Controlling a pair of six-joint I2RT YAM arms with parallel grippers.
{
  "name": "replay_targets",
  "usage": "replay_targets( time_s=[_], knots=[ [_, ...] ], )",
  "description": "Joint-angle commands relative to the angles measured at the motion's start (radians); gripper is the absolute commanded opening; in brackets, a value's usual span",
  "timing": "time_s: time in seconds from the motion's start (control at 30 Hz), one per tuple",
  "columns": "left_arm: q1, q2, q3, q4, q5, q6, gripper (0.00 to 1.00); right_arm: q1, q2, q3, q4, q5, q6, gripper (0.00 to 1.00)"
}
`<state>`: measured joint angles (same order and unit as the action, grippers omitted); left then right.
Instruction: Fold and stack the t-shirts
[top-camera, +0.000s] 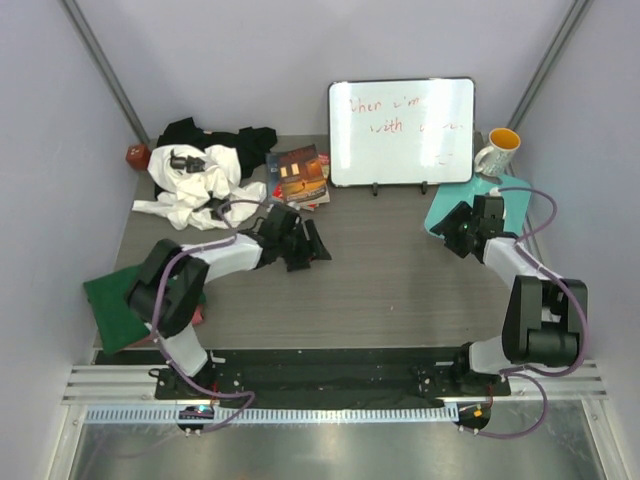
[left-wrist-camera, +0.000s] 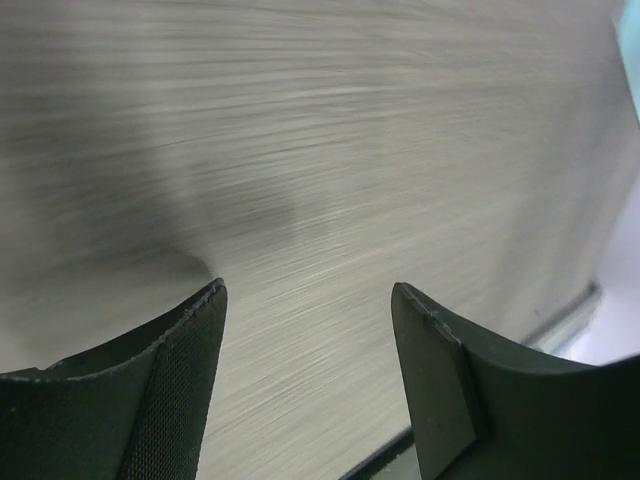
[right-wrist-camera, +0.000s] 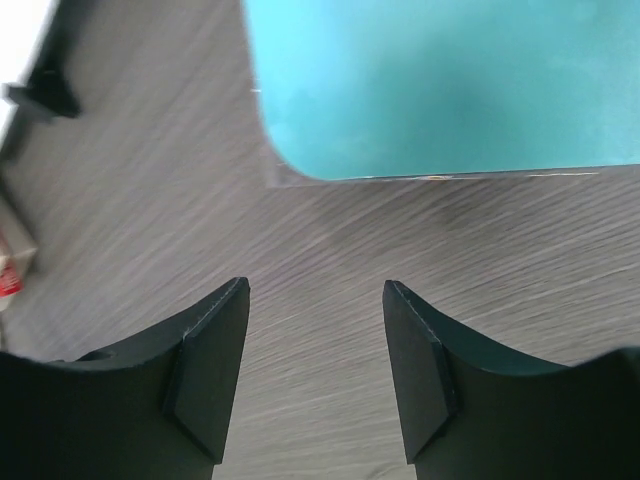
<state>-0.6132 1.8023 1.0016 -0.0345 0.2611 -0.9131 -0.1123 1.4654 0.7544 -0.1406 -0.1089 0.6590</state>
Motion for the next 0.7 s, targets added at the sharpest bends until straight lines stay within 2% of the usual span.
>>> replay_targets(
  time_s=[0.0, 0.03, 0.07, 0.1, 0.2, 0.33, 0.5, 0.67],
  knots=[
    [0.073, -0.275, -0.148, -0.082, -0.250, -0.023, 0.68, 0.005, -0.115, -0.006, -0.005, -0.115, -0.012, 0.62],
    [0.079, -0.322, -0.161, -0.108, -0.302, -0.020, 0.69, 0.006, -0.126, -0.024, -0.005, -0.130, -0.010, 0.62],
    [0.089, -0.374, -0.172, -0.169, -0.344, -0.018, 0.76, 0.008, -0.148, -0.036, 0.005, -0.146, -0.004, 0.62],
    [0.095, -0.452, -0.188, -0.188, -0.402, -0.014, 0.78, 0.011, -0.155, -0.059, 0.018, -0.176, 0.001, 0.62],
    [0.151, -0.568, -0.201, -0.241, -0.431, 0.006, 0.81, 0.031, -0.162, -0.082, 0.045, -0.215, -0.002, 0.62],
    [0.300, -0.618, -0.190, -0.281, -0.418, 0.040, 0.81, 0.085, -0.158, -0.089, 0.075, -0.280, -0.007, 0.62],
    [0.429, -0.545, -0.048, -0.317, -0.407, 0.068, 0.81, 0.186, -0.207, -0.116, 0.088, -0.296, 0.022, 0.62],
    [0.562, -0.298, 0.171, -0.318, -0.386, 0.068, 0.81, 0.211, -0.257, -0.144, 0.089, -0.321, 0.037, 0.62]
  ],
)
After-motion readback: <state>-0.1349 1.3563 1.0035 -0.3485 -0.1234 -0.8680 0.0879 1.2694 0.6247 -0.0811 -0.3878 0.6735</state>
